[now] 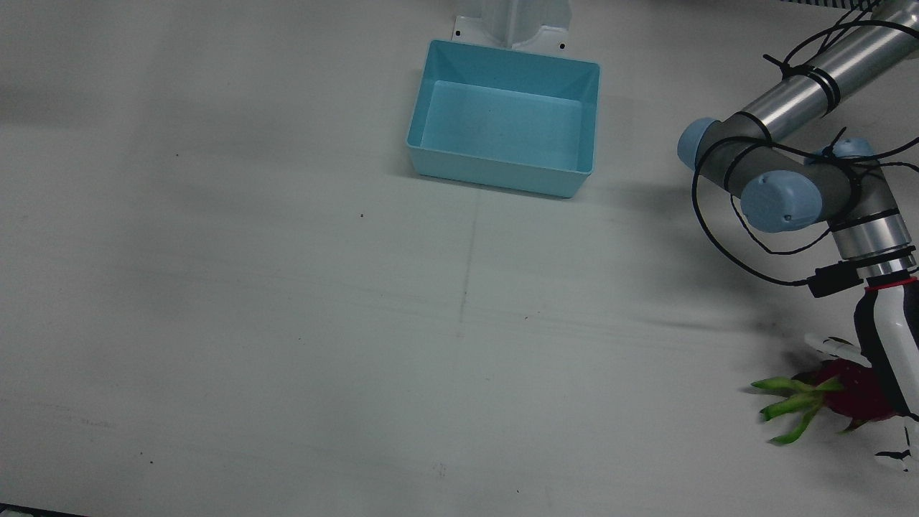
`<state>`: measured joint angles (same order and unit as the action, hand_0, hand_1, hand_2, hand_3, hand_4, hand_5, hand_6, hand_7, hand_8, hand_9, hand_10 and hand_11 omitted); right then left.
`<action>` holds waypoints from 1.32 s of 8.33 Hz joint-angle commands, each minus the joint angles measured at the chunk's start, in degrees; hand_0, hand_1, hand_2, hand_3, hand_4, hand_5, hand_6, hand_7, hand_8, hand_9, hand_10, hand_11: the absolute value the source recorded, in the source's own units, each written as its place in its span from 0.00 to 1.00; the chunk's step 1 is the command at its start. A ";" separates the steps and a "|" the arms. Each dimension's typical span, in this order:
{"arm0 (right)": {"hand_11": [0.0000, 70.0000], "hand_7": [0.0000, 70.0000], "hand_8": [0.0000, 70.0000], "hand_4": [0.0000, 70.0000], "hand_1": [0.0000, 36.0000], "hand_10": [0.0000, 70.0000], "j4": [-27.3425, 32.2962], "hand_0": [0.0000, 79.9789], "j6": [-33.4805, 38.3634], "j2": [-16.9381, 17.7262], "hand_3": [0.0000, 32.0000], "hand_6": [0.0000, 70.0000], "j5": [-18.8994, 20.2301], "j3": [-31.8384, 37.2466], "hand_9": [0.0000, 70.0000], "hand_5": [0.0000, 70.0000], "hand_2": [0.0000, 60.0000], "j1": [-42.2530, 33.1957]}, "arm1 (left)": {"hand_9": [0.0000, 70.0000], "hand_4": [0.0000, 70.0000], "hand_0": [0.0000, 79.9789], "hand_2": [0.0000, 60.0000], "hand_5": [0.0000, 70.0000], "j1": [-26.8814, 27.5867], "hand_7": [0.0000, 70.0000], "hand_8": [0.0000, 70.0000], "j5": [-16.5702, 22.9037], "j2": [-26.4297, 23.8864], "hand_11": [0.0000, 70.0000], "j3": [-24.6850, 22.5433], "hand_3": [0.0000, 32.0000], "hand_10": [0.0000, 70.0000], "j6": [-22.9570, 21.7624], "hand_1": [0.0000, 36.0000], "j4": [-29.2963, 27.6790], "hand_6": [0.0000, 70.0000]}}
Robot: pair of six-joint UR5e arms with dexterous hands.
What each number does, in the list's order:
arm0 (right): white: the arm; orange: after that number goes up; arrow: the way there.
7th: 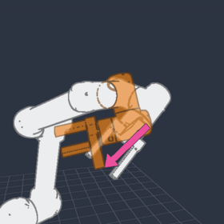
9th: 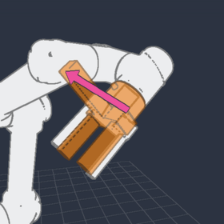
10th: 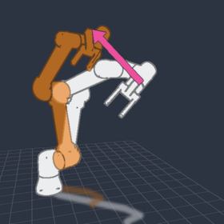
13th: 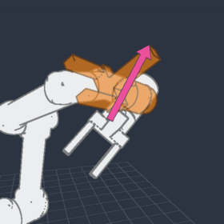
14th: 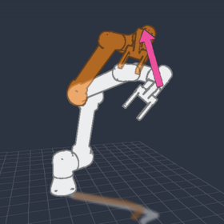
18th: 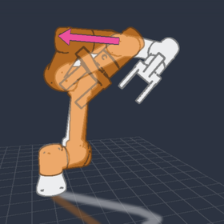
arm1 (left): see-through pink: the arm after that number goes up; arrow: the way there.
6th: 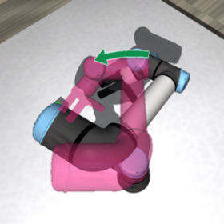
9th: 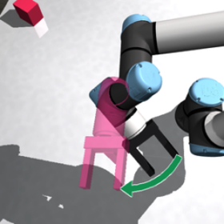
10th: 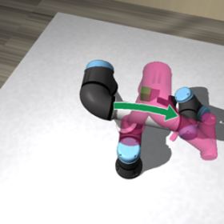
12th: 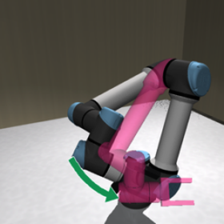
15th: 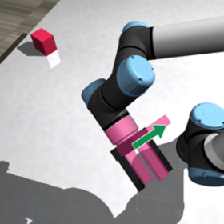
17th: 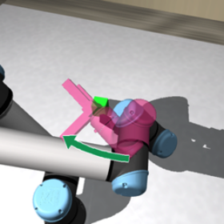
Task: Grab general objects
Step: 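Lower the left hand around the dragon fruit and position fingers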
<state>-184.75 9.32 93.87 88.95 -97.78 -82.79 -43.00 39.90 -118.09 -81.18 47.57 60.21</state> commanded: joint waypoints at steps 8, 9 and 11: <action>0.00 0.00 0.00 0.00 0.00 0.00 0.00 0.00 0.00 0.00 0.00 0.00 0.00 0.05 0.00 0.00 0.00 0.09 | 0.00 0.00 1.00 0.48 0.00 3.01 0.00 0.05 -3.08 4.18 0.05 -0.21 0.41 0.00 0.07 1.00 -0.45 0.00; 0.00 0.00 0.00 0.00 0.00 0.00 0.00 0.00 0.00 0.00 0.00 0.00 0.00 0.05 0.00 0.00 0.00 0.09 | 0.00 0.00 1.00 0.47 0.00 2.93 0.00 0.05 -3.25 4.10 0.05 -0.12 0.39 0.00 0.33 1.00 -0.62 0.00; 0.00 0.00 0.00 0.00 0.00 0.00 0.00 0.00 0.00 0.00 0.00 0.00 0.00 0.05 0.00 0.00 0.00 0.00 | 0.00 0.00 1.00 0.46 0.00 5.99 0.00 0.05 -5.87 3.92 0.05 1.10 0.38 0.00 0.51 1.00 -1.15 0.00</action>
<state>-184.75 9.32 93.87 88.94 -97.74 -82.72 -39.43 36.70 -114.05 -81.08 47.91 59.51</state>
